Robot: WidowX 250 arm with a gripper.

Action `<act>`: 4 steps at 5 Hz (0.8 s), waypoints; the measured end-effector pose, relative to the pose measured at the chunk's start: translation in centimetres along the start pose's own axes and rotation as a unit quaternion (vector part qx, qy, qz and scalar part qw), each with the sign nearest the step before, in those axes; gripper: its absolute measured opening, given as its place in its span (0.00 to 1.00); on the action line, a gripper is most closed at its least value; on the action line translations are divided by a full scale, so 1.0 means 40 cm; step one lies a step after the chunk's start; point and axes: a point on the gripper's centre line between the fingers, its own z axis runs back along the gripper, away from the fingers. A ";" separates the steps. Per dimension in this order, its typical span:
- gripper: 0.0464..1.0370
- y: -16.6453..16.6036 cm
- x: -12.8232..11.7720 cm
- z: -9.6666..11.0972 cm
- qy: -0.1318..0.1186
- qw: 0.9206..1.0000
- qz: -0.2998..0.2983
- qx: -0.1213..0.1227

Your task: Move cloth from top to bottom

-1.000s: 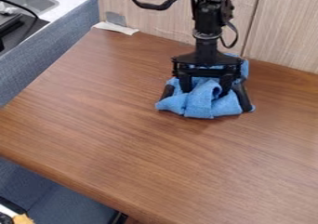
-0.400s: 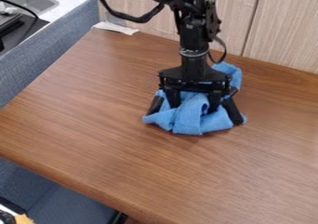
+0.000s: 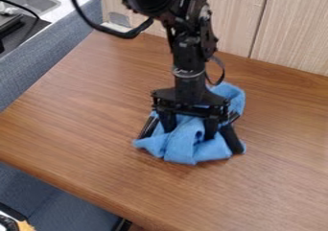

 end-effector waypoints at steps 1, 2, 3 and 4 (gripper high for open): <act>0.96 0.011 -0.035 -0.001 0.009 1.000 -0.002 0.003; 0.96 0.024 -0.070 -0.002 0.013 1.000 -0.002 0.007; 0.96 0.022 -0.077 0.002 0.010 1.000 -0.003 0.001; 0.96 0.014 -0.077 0.018 0.004 1.000 -0.007 -0.010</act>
